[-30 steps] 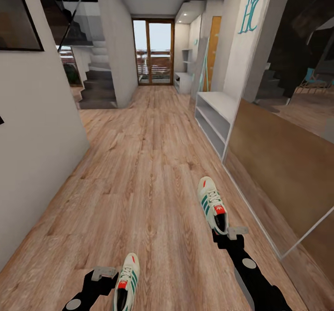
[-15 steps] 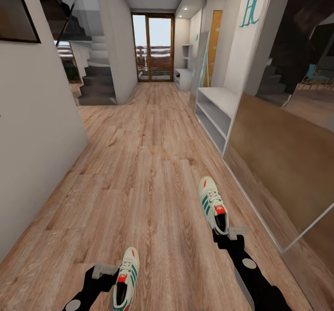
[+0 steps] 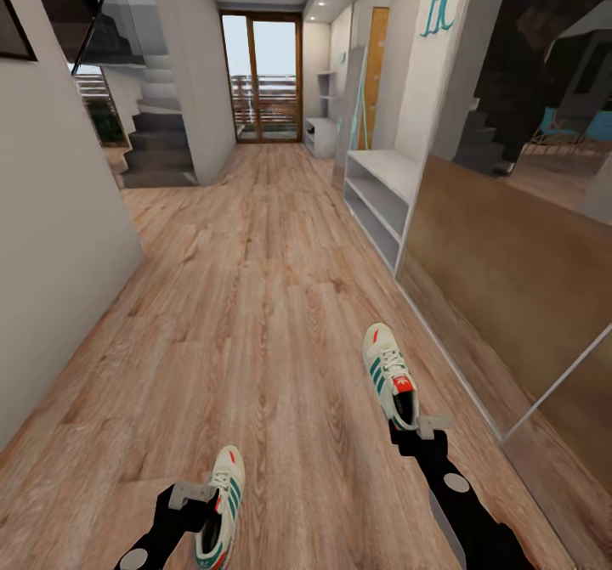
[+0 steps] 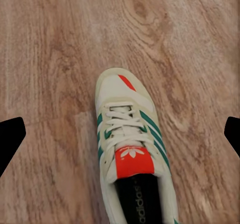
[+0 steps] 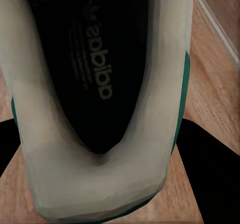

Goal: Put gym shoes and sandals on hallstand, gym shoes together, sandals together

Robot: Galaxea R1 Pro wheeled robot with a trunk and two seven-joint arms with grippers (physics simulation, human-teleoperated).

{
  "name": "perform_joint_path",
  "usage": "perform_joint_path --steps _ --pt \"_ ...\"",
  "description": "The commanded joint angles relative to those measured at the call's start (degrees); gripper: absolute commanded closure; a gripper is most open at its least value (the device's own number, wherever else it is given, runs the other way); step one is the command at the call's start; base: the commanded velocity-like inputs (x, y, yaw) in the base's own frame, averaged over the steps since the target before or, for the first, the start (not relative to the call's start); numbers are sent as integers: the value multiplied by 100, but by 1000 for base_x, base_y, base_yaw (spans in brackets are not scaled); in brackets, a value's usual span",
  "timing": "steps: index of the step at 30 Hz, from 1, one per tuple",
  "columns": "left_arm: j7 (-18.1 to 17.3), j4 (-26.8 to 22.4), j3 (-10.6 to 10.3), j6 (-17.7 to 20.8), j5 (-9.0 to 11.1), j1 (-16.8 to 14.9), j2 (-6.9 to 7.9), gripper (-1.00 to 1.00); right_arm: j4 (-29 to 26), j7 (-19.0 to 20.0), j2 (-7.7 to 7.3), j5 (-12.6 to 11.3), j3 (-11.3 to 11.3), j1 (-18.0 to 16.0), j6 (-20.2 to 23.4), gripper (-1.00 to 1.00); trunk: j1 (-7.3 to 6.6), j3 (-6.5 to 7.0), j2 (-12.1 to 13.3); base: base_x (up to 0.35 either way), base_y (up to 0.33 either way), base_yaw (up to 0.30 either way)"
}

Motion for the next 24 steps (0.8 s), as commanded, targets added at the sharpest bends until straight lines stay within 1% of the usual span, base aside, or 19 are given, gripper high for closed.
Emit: perform_joint_path --steps 1,11,16,19,24 --pt "-36 2 54 -31 -43 -3 -4 -100 -3 -9 5 32 -1 -4 -16 100 21 -25 -43 0 0 -71" --pt "-36 2 63 -69 -27 -3 -12 -100 -24 -9 15 32 8 -4 -16 100 241 -209 -444 0 0 -23" --pt "-36 2 66 -71 -21 -3 -13 -100 -25 -11 21 32 9 -4 -14 100 351 -301 -645 0 0 -147" --pt "-31 2 70 -78 -11 -3 -13 -100 -42 -18 20 40 9 -4 -18 100 358 -371 -649 0 0 -164" --pt "-24 2 82 -80 1 -3 -13 -100 -47 -19 17 47 9 -4 -22 100 371 -484 -656 0 0 -49"
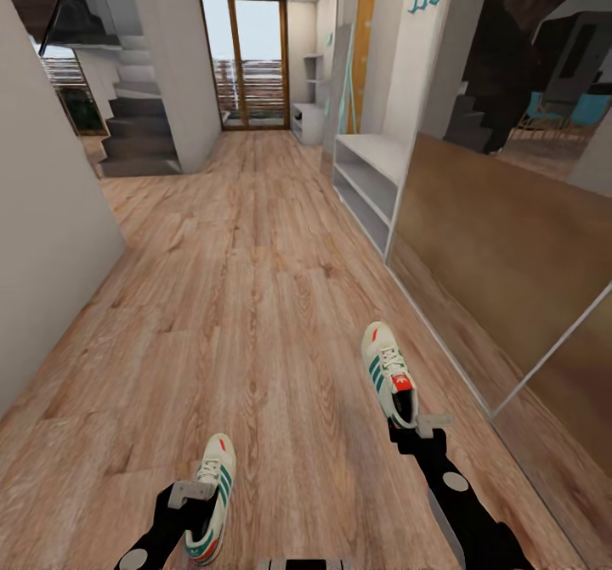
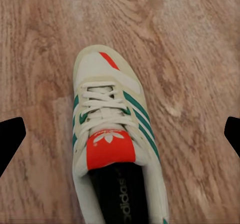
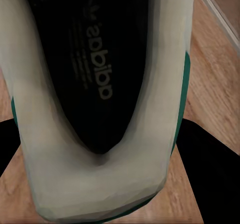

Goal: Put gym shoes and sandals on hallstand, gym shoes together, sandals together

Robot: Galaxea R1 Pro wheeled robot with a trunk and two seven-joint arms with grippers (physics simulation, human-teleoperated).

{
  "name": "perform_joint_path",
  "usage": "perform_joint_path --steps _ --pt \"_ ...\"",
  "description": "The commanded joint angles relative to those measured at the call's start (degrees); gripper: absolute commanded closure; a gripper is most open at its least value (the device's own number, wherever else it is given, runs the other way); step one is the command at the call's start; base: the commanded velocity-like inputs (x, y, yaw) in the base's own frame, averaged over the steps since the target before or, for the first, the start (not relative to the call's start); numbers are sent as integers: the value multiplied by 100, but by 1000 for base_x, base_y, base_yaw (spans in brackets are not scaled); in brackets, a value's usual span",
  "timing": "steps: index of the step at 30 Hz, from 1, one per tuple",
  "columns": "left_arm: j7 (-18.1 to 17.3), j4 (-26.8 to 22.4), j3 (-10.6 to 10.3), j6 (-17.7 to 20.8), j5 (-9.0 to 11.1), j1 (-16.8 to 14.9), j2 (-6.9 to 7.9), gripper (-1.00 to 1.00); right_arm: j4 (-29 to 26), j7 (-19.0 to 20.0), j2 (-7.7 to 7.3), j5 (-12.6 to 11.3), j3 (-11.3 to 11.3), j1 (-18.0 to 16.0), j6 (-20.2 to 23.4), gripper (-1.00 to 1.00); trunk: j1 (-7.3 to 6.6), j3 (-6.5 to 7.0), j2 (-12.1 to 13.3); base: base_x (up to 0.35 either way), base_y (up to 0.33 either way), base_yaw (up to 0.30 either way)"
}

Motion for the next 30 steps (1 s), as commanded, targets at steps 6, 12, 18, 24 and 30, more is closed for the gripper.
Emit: perform_joint_path --steps 6,12,18,24,30 --pt "-30 3 69 -23 -46 -4 -4 -100 -3 -9 0 37 0 -3 -11 100 14 -138 -10 0 0 -10" --pt "-24 -5 84 -23 -38 -4 -4 -100 -3 -8 -6 42 -9 -3 -10 100 29 -271 -18 0 0 -1" --pt "-12 -1 89 -17 -32 -4 -8 -100 7 -8 -11 44 -6 -3 -16 100 45 -404 -26 0 0 0" --pt "26 170 114 -19 27 -4 -19 -100 1 -8 -10 39 -10 -3 -18 100 60 -537 -34 0 0 0" --pt "39 365 132 -30 283 -4 -11 -100 -3 -8 -9 37 -14 -3 -18 100 76 -670 -42 0 0 0"
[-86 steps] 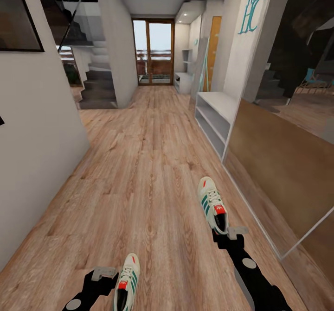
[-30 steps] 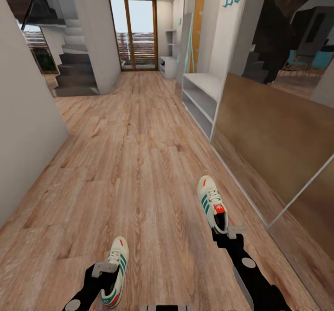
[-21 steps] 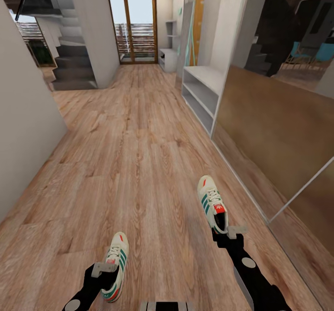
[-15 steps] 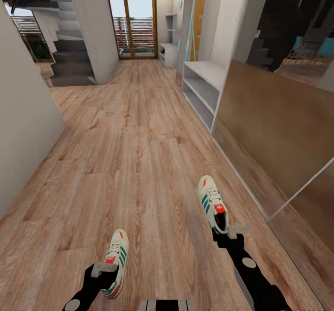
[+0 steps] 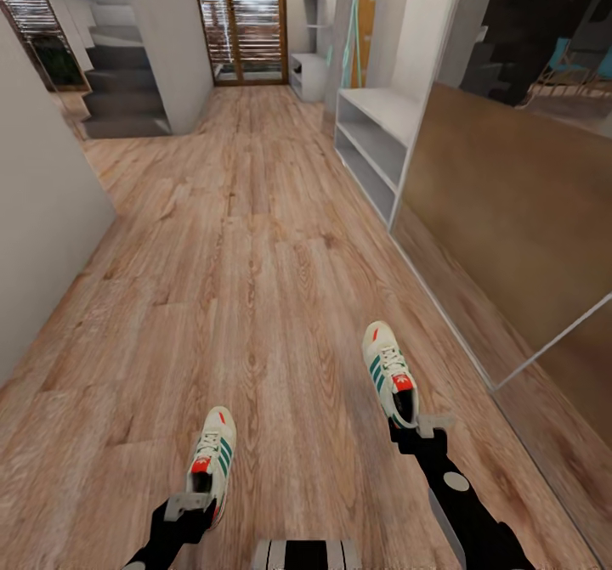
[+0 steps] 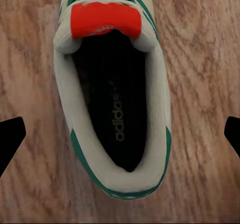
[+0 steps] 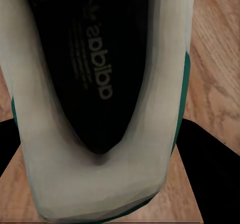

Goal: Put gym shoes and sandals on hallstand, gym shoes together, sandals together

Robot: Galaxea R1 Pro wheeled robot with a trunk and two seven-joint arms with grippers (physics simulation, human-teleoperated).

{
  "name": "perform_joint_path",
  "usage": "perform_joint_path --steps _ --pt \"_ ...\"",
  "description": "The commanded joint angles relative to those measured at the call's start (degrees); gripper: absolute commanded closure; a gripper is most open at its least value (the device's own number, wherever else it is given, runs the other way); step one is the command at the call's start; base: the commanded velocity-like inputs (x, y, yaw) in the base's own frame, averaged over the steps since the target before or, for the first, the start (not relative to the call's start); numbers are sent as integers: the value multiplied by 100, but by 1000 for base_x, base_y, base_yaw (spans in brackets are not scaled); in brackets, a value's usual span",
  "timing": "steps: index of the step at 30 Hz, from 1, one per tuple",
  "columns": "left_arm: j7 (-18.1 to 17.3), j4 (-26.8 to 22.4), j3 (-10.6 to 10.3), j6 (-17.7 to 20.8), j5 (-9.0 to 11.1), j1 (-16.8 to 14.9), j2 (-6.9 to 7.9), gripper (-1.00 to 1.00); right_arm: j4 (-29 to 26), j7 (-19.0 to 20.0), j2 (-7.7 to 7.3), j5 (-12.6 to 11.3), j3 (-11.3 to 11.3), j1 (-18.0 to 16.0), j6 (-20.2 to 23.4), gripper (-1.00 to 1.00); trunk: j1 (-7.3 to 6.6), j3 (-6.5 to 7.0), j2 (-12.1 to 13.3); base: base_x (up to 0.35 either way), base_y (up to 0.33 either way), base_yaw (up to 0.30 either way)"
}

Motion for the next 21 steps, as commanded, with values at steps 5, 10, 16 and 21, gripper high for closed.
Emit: perform_joint_path --steps 5,10,16,21 --pt "-32 42 52 -22 30 -4 3 -100 2 -17 1 29 -11 -2 -15 100 11 -128 -8 0 0 0" --pt "-32 45 53 -22 36 -7 4 -100 1 -18 1 28 -11 -2 -15 100 24 -277 -15 0 0 0" --pt "-32 46 41 -22 34 -4 4 -100 -2 -18 1 25 -12 -2 -15 100 37 -428 -22 0 0 0" --pt "-32 46 5 -22 30 -4 4 -100 -3 -18 1 25 -12 -2 -15 100 37 -436 -22 0 0 0"
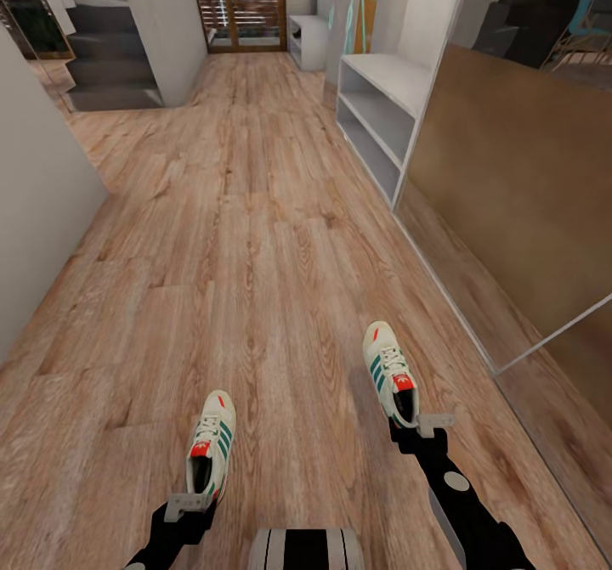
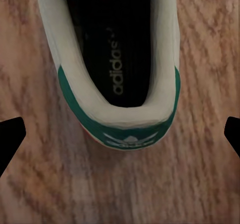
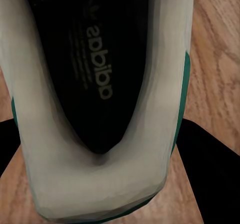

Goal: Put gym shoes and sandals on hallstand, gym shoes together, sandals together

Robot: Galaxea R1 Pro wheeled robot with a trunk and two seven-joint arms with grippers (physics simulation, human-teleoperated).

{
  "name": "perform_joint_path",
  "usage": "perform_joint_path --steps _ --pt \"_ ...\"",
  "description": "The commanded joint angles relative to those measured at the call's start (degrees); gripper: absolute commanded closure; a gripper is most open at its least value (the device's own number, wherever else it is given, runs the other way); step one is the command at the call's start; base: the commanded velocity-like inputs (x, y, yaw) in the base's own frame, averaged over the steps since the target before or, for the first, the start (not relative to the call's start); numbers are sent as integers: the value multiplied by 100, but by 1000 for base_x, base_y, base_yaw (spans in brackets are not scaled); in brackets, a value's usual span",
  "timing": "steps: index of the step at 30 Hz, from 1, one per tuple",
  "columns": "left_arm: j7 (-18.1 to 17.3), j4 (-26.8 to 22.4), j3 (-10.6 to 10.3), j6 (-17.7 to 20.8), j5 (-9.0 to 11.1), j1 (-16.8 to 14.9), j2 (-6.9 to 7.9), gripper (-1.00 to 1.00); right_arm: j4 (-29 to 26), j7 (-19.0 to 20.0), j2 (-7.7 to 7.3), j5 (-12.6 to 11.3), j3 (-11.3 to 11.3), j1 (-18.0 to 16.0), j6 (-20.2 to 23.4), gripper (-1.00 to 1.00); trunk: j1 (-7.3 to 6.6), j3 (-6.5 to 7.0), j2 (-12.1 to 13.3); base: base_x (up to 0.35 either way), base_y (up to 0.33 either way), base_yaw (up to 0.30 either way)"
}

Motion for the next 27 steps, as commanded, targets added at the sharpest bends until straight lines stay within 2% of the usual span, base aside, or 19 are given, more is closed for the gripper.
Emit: perform_joint_path --steps 1,6,11,16,23,27 --pt "-32 4 46 -23 -54 -3 -3 -100 2 -10 1 33 -4 -2 -15 100 -1 -4 -1 0 0 0" --pt "-31 4 73 -60 -49 -4 -1 -100 5 -10 1 35 -2 -2 -15 100 12 -115 -8 0 0 0" --pt "-24 49 70 -519 -39 -4 8 -100 7 -11 -6 39 4 -1 -17 100 20 -182 -12 0 0 0" --pt "-23 80 73 -599 -37 -3 6 -100 7 -13 -8 41 5 -2 -16 100 20 -182 -12 0 0 0" --pt "-23 88 70 -626 -37 -5 12 -100 7 -11 -8 41 5 -2 -16 100 38 -337 -21 0 0 0" --pt "-23 87 70 -630 -37 -3 14 -100 7 -12 -8 41 5 -2 -18 100 38 -337 -21 0 0 0"
